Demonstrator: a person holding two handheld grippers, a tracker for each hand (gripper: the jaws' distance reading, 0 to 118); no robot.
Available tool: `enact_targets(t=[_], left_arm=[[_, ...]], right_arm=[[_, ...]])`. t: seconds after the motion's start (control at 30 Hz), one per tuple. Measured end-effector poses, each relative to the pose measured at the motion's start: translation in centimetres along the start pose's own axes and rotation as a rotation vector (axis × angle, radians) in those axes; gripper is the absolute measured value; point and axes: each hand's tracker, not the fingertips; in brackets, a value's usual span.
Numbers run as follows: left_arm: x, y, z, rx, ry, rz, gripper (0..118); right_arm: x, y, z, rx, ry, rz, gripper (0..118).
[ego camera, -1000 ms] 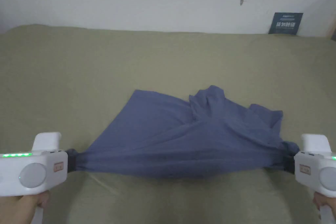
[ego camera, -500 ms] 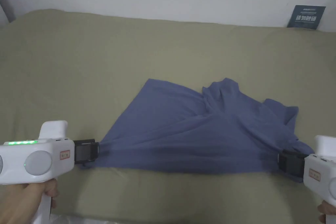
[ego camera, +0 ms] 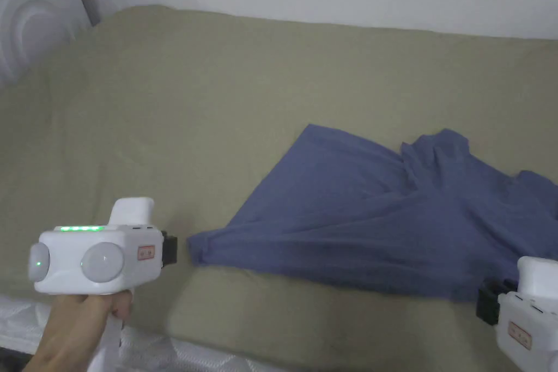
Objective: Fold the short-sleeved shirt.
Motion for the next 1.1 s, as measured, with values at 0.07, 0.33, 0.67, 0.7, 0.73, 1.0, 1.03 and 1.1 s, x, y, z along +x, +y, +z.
enact_targets(t=[0.07,0.33,0.67,0.7,0.73,1.0,1.03,1.1], left_arm=[[0.2,0.7,-0.1,-0.011,-0.017,-0.009,0],[2.8,1.9,-4.8,-0.079,-0.005,-0.071,108],[6.1,0.1,-5.7,-0.108,0.000,-0.170,58],[6.0,0.4,-5.2,-0.101,-0.009,-0.180,27],[6.5,0.0,-5.1,-0.088,0.005,-0.195,5],[5.9,0.3,-4.7,-0.075,0.003,-0.167,5],[5.9,0.3,-4.6,-0.074,-0.003,-0.158,5],[5.5,0.5,-4.8,-0.076,-0.013,-0.144,5]], right_arm=[[-0.5,-0.1,-0.3,-0.003,0.004,0.014,7],[-1.2,0.2,-0.7,-0.005,0.012,0.042,7],[-0.6,2.1,-1.9,-0.021,0.004,0.050,7],[-0.6,2.5,-2.0,-0.017,0.006,0.047,7],[-0.4,3.3,-2.5,-0.015,0.008,0.047,7],[2.5,11.8,-7.1,-0.005,-0.024,0.098,7],[3.1,13.2,-8.2,-0.012,-0.031,0.101,7],[4.2,16.3,-10.9,-0.043,-0.038,0.103,7]])
